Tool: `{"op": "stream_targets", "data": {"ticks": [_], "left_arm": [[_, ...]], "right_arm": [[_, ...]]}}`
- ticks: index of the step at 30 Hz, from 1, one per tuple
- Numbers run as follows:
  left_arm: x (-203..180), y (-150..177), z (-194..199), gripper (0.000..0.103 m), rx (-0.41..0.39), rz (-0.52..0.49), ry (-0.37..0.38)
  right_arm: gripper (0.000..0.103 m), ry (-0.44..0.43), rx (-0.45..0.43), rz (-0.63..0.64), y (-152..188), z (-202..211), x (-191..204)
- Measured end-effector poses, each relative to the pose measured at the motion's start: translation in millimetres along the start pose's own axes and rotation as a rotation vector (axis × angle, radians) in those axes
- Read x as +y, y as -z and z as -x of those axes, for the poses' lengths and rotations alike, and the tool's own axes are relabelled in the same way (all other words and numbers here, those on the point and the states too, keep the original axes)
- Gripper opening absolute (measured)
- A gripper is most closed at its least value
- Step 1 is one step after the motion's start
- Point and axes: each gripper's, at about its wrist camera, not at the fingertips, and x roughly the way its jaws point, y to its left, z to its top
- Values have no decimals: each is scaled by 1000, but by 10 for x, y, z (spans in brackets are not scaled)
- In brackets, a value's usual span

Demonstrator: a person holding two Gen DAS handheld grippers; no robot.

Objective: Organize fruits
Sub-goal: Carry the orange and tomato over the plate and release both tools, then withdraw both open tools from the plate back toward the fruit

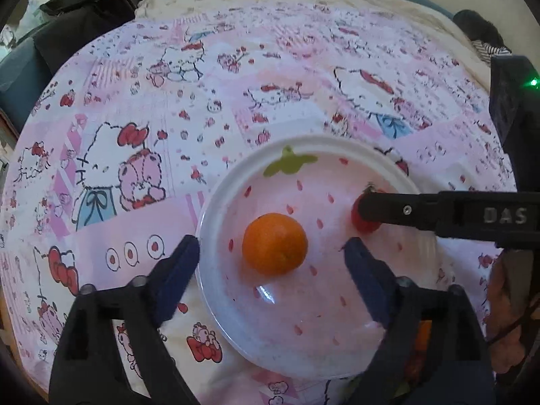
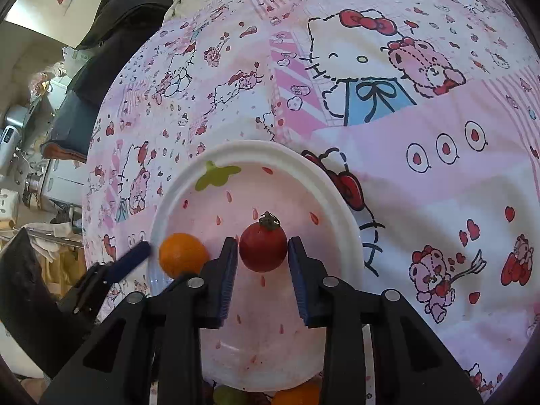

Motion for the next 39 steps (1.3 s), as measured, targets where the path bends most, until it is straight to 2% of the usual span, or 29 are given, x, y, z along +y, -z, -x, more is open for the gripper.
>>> {"op": "stream_targets", "data": {"ticks": [2,3,8,16,21,28,33,39], "left_arm": [[0,-18,23,86,-1,5,1],[6,-26,40,86,-6,11,1],[34,-59,177,86,-37,32,5],[48,-13,577,86,-118,26,-56],[96,68,800,86,-144,76,-65],[60,201,1098,86,-180,68,-60],[38,341,1303,86,-205,37,-79],[137,479,1468,86,-199,83,-64]], "right_arm": [[76,-10,-30,-7,-6,60,5],[78,-11,-40,-11,-16,97,11],[80,-37,-76,-15,-47,295,78],[83,-24,-155,30,45,636,183],[93,0,-218,50,166,879,260],[93,26,-250,121,397,1113,394],[93,28,-251,126,598,1223,420],[93,15,-259,93,816,1371,381]]}}
